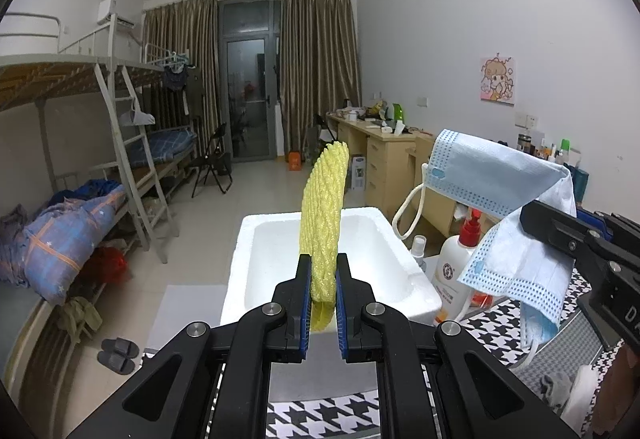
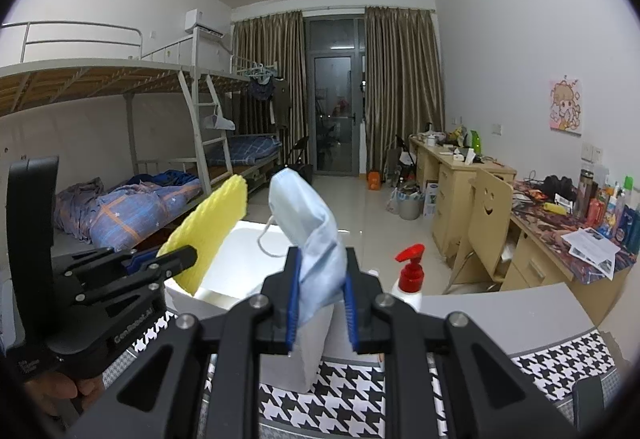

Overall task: Organize soft objects
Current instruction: 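Lift the yellow mesh and blue mask and carry both toward the white foam box, then open the left tool to drop the yellow mesh into the foam box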

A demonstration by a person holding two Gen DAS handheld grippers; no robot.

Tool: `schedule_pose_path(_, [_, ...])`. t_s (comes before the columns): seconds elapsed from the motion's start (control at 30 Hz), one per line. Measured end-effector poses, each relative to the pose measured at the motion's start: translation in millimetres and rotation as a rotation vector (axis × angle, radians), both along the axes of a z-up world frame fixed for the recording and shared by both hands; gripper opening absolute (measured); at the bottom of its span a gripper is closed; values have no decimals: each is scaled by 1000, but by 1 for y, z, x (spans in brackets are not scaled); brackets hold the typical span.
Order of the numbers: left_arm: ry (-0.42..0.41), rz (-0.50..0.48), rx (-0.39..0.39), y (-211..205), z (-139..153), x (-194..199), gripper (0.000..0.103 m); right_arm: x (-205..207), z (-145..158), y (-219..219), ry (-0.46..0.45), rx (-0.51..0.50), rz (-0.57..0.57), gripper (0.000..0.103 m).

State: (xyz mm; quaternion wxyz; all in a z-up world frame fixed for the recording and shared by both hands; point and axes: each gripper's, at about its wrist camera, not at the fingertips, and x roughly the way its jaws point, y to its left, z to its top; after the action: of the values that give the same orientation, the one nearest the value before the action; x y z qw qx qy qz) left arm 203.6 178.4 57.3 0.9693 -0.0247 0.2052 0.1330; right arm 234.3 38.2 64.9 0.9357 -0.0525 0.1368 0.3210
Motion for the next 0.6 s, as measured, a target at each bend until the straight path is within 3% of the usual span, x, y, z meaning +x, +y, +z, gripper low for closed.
schedule_pose_path(0.6, [89, -1, -74, 16, -8, 47, 11, 15, 3, 9, 53, 3, -36, 23])
